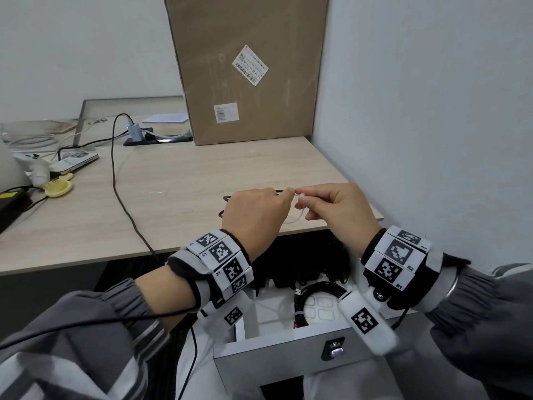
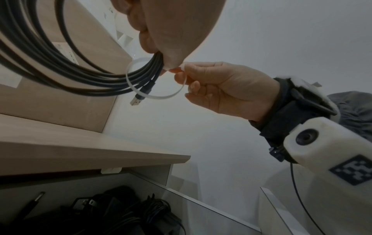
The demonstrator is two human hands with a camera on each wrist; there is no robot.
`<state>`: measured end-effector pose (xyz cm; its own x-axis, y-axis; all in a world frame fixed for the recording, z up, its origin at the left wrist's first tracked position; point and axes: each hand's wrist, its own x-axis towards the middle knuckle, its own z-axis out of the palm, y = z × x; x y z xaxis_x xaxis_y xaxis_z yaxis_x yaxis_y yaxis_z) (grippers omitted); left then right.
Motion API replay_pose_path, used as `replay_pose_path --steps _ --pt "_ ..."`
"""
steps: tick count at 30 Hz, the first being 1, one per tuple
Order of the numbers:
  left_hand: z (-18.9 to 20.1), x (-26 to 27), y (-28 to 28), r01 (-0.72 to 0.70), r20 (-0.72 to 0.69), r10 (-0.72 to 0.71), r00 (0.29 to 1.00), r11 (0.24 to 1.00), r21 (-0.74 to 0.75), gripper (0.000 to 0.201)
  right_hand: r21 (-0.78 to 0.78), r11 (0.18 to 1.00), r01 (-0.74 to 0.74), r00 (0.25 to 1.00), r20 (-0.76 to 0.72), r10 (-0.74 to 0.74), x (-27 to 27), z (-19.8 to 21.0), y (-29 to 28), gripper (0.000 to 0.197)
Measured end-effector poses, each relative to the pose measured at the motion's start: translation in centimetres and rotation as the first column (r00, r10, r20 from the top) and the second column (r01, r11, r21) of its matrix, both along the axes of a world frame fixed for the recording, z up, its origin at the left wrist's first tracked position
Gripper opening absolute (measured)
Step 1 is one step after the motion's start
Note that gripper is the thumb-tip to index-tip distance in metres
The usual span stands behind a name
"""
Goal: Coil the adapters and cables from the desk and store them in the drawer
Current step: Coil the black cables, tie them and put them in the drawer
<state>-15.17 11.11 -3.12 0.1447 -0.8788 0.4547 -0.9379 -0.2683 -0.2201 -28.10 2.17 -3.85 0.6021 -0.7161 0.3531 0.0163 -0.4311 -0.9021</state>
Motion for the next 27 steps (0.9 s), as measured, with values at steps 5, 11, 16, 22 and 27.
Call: replay_pose_path --steps 5,11,16,22,27 --pt "-0.2 -0.4 0.1 0.012 0.016 -0.012 1.0 1.0 -0.004 0.034 0.013 1.0 0.004 1.0 -0.021 -0.004 0.3 0.0 -0.2 0.02" --pt "-0.9 -0.2 -0.3 0.051 -0.038 -0.056 0.998 0.992 -0.115 0.004 -0.146 0.984 0.104 0.993 -0.036 -0.11 0.4 0.3 -0.3 0.007" --pt "-0.5 0.2 -0.6 0.087 -0.355 -0.112 0.928 0.993 -0.084 0.029 -0.246 0.963 0.11 0.989 -0.068 -0.13 0.1 0.6 -0.9 0.007" --pt "-1.2 -0.1 -0.6 0.211 -0.538 -0.192 0.821 0.977 -0.026 0.036 -0.406 0.914 -0.026 0.969 -0.236 -0.077 -0.3 0.5 -1.8 0.011" --pt "-1.2 -0.6 -0.7 0.206 -0.641 -0.224 0.734 0.973 -0.105 0.029 -0.51 0.858 -0.056 0.931 -0.338 -0.14 -0.7 1.6 -1.9 0.012"
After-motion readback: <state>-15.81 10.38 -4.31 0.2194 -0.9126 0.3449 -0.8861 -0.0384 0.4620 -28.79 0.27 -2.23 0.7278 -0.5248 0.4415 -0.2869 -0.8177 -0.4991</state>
